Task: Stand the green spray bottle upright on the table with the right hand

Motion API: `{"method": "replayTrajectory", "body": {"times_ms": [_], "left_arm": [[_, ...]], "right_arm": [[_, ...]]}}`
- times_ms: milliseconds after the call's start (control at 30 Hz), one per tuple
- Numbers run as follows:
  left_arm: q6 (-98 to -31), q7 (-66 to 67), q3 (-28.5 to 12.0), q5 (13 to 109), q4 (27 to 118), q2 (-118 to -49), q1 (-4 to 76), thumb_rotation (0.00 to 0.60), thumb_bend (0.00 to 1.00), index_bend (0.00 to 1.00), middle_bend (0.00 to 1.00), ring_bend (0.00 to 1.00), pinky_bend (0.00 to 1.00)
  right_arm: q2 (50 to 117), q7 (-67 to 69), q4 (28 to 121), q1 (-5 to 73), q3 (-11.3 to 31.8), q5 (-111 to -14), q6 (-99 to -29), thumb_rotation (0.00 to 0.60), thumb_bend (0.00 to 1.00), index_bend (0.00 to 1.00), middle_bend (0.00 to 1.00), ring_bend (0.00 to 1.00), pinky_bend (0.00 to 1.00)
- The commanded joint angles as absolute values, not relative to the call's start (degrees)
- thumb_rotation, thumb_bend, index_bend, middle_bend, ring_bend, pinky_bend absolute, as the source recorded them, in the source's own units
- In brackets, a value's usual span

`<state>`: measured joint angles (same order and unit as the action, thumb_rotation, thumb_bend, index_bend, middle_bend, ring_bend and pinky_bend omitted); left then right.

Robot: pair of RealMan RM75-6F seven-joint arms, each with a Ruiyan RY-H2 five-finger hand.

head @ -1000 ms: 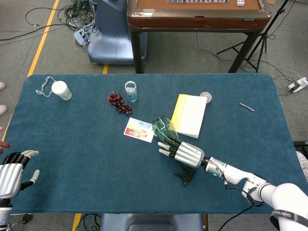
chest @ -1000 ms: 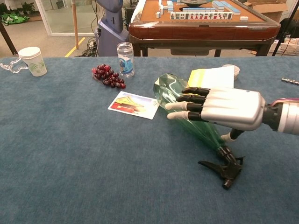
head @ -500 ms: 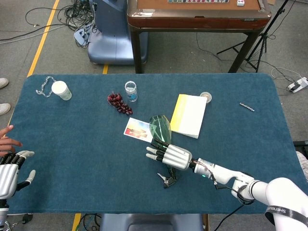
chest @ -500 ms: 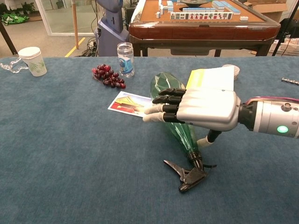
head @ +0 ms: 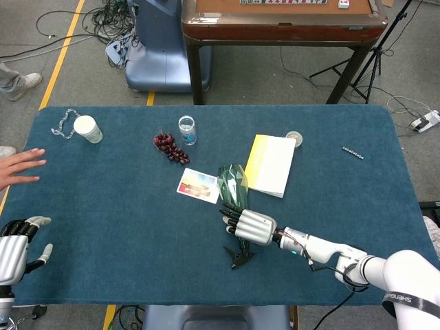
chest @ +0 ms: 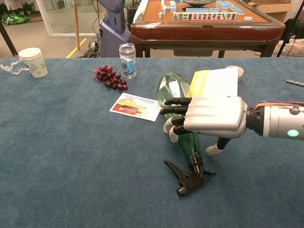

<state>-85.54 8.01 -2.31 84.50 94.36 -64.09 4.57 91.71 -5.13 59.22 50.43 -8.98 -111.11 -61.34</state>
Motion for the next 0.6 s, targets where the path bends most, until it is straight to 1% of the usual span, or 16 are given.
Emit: {"method": "replayTrajectory", "body": {"times_ms": [33, 233, 400, 500, 600], "left_arm": [[-85.51, 8.09, -2.33, 84.56, 94.41, -64.08, 4.62, 0.600, 0.36, 0.28, 0.26, 0.24, 0.18], [-85.60, 8.21, -2.33, 84.50, 94.49, -64.07, 4.54, 0.600, 0.36, 0.28, 0.26, 0.24, 0.18], [-85.61, 8.20, -2.39, 84.34, 94.44, -64.04, 4.48, 0.600, 0.36, 0.28, 0.26, 0.24, 0.18], [-85.68, 8.01, -2.39, 84.23, 94.32, -63.96, 4.37, 0.600, 0.36, 0.28, 0.26, 0.24, 0.18], [-85.74, 7.86, -2.39, 84.19, 94.20, -63.91, 4.29, 0.600, 0.36, 0.28, 0.26, 0.24, 0.18]], "right_arm": [[91.83, -4.90, 58.84, 50.38, -9.25, -111.30, -61.74, 0.600, 0.09, 0.37, 0.25, 0.06, 0.00], [92.20, -4.50, 58.06, 50.80, -9.24, -111.65, -62.61, 0.600, 0.10, 0.40, 0.26, 0.07, 0.00], [92.91, -4.47, 56.88, 51.47, -9.27, -111.66, -61.92, 0.600, 0.11, 0.40, 0.27, 0.08, 0.00], [93.50, -4.28, 56.14, 51.88, -9.18, -111.66, -61.85, 0.600, 0.13, 0.42, 0.28, 0.09, 0.00], [94.00, -3.85, 55.39, 52.15, -9.00, -111.64, -62.29, 0.600, 0.18, 0.46, 0.30, 0.11, 0.00]]}}
